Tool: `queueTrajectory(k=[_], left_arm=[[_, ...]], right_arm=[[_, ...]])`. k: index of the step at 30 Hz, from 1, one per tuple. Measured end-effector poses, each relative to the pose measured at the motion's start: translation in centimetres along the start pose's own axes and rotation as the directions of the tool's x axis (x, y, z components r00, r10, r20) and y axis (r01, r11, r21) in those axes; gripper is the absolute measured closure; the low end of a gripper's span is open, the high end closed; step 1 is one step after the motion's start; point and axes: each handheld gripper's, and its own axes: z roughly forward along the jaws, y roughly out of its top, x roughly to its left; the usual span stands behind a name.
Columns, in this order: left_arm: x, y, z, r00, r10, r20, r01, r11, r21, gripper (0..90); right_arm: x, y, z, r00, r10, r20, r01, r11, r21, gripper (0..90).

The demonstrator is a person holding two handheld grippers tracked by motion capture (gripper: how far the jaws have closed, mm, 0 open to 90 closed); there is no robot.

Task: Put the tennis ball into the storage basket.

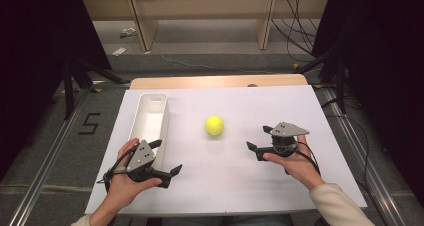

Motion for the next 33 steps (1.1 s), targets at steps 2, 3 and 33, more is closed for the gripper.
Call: queueTrajectory(k=[2, 3, 33], left_arm=[[0.0, 0.0, 0.0, 1.0000, 0.000, 0.001, 0.000, 1.0000, 0.000, 0.0], [0.0, 0.0, 0.0, 1.0000, 0.000, 0.001, 0.000, 1.0000, 0.000, 0.0], [0.0, 0.0, -0.1, 1.0000, 0.005, -0.001, -0.005, 1.0000, -0.002, 0.0]], right_arm=[[0.1, 0.1, 0.4, 1.0000, -0.003, -0.001, 0.003, 1.000, 0.002, 16.5], [0.1, 0.1, 0.5, 1.0000, -0.006, -0.001, 0.006, 1.000, 0.004, 16.5], [1.6, 1.8, 4.9, 0.9985, -0.036, -0.041, 0.037, 0.999, 0.036, 16.0]])
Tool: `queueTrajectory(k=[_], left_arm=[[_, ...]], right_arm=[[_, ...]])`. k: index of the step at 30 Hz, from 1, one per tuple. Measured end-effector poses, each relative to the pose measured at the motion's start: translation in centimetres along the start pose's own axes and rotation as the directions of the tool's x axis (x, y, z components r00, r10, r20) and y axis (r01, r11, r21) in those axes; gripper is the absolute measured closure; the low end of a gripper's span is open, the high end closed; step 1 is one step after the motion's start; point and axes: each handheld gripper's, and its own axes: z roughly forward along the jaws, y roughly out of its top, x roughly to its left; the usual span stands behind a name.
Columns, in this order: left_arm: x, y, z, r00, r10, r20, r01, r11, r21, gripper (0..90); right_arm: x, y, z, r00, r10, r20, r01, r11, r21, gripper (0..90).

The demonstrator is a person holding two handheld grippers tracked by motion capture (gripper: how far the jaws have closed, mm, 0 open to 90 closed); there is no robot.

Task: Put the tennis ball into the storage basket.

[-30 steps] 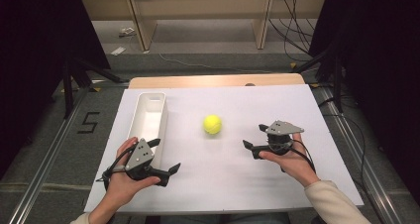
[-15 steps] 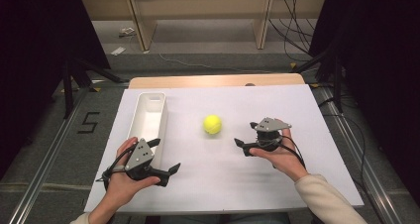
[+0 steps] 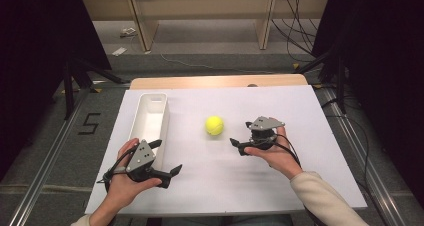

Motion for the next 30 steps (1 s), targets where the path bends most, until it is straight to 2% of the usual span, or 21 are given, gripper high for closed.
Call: queueTrajectory(k=[30], left_arm=[[0.0, 0.0, 0.0, 1.0000, 0.003, 0.000, -0.003, 1.0000, -0.001, 0.0]], right_arm=[[0.7, 1.2, 3.8, 0.9998, -0.013, -0.014, 0.014, 0.999, 0.039, 14.9]])
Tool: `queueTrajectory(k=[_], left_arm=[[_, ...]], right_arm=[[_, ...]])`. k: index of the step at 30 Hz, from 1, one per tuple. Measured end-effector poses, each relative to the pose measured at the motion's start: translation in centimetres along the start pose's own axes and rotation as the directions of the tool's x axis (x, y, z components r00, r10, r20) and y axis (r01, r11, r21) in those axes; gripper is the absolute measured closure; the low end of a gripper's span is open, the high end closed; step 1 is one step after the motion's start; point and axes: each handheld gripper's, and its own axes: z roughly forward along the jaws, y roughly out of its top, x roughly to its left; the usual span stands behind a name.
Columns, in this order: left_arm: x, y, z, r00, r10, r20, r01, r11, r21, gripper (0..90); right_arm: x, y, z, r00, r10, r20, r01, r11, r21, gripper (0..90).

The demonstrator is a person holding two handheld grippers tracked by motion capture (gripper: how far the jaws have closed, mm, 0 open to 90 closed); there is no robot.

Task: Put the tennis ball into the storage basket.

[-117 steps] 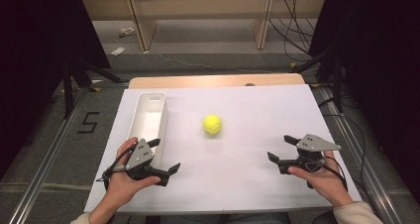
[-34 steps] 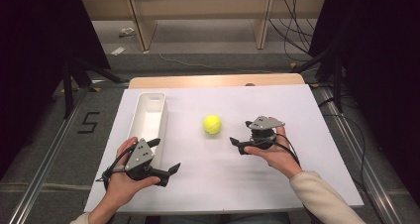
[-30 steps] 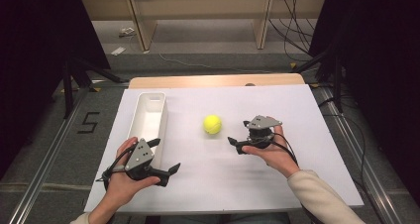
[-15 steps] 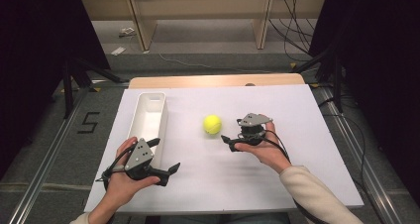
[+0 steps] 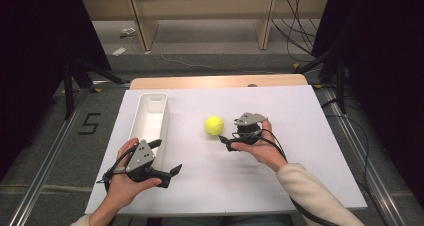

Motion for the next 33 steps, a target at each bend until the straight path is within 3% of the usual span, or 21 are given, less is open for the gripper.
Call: queueTrajectory(k=[33], left_arm=[[0.0, 0.0, -0.1, 1.0000, -0.006, -0.004, 0.006, 1.0000, -0.006, 0.0]], right_arm=[[0.6, 1.2, 3.6, 0.9999, -0.001, -0.016, 0.001, 1.000, 0.022, 12.1]])
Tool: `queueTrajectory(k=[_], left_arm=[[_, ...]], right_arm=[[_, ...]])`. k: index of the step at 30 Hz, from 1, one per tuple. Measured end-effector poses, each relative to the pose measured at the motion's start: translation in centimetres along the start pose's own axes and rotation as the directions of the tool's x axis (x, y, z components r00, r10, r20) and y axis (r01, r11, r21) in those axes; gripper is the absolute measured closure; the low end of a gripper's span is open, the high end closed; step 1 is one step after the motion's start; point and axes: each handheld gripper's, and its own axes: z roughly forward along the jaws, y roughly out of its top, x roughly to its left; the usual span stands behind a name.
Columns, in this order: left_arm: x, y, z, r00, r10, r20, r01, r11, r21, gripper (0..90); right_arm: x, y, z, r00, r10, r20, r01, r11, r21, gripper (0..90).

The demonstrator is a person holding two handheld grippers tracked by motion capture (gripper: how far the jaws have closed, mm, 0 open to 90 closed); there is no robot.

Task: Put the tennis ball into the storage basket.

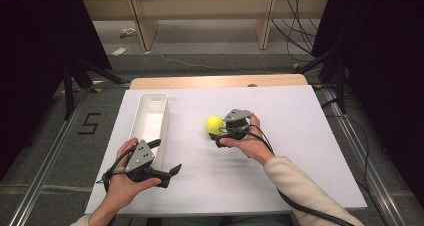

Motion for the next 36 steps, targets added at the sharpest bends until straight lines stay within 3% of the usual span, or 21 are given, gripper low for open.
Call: queueTrajectory(k=[36], left_arm=[[0.0, 0.0, -0.1, 1.0000, 0.003, 0.001, -0.003, 1.0000, -0.003, 0.0]], right_arm=[[-0.6, 0.2, 3.8, 0.9995, 0.024, 0.021, -0.026, 0.998, 0.061, 12.1]])
